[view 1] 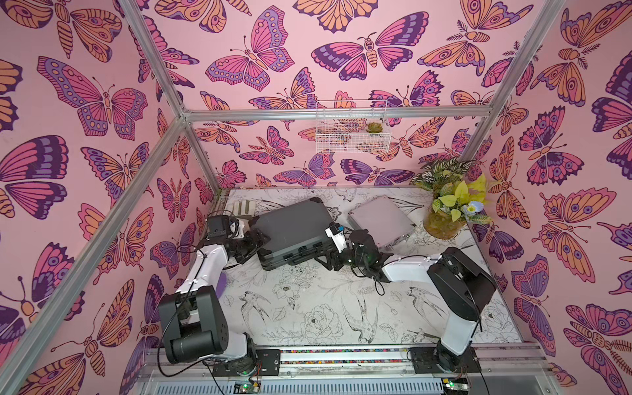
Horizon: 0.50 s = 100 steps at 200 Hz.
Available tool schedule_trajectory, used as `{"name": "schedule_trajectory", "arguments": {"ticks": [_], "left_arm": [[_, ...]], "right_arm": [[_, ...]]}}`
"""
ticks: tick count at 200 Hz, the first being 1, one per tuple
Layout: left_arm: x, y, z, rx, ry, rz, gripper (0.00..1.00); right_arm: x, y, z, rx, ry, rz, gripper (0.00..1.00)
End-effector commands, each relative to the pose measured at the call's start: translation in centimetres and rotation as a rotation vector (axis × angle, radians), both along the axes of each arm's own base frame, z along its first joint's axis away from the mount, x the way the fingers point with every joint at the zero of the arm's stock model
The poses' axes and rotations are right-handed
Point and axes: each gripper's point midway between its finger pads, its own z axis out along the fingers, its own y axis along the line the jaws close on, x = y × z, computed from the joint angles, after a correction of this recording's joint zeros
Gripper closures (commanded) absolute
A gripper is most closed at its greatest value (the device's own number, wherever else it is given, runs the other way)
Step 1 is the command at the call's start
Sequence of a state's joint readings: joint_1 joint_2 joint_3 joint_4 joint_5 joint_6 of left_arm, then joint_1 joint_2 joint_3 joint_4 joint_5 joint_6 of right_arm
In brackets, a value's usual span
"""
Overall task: Open the poker set cases
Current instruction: Open the case lid on the poker set case.
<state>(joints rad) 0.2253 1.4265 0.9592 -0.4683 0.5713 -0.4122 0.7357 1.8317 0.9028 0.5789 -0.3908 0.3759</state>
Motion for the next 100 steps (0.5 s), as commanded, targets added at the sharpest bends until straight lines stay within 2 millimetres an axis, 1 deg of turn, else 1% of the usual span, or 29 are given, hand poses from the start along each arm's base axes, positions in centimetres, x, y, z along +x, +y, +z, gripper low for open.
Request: {"name": "schedule_trajectory", "arguments": {"ticks": [1, 22, 31, 32, 35, 57, 70, 84, 100], "left_arm": [[-0.2, 1.1, 1.4, 0.077, -0.074, 0.029, 0.13], [-0.3, 1.3, 2.6, 0.127, -0.142, 0.035, 0.14], [-0.4, 1.0, 2.4, 0.148, -0.146, 0.021, 0.14], [-0.4, 1.0, 3.0, 0.155, -0.165, 0.02, 0.14], [-0.5, 0.8, 3.6, 0.165, -0.187, 0.012, 0.15], [-0.8, -0.8, 4.3, 0.241, -0.237, -0.067, 0.17], [-0.8, -1.5, 4.7, 0.286, -0.264, -0.099, 0.18], [-0.7, -2.1, 4.9, 0.299, -0.3, -0.109, 0.19], [-0.6, -3.0, 4.8, 0.307, -0.324, -0.131, 0.23]], "right_arm": [[1.4, -0.7, 0.2, 0.076, 0.055, -0.058, 0.33], [1.5, -0.8, -0.3, 0.065, 0.057, -0.056, 0.33], [1.6, -0.8, -0.4, 0.07, 0.052, -0.058, 0.34], [1.6, -0.8, -0.4, 0.071, 0.051, -0.057, 0.34], [1.6, -0.7, -0.4, 0.072, 0.051, -0.056, 0.34], [1.8, -0.4, -0.6, 0.081, 0.055, -0.051, 0.35], [1.8, -0.1, -0.7, 0.094, 0.064, -0.044, 0.39], [2.0, 0.0, -1.2, 0.104, 0.073, -0.048, 0.47], [2.2, 0.2, -1.7, 0.118, 0.082, -0.053, 0.5]]}}
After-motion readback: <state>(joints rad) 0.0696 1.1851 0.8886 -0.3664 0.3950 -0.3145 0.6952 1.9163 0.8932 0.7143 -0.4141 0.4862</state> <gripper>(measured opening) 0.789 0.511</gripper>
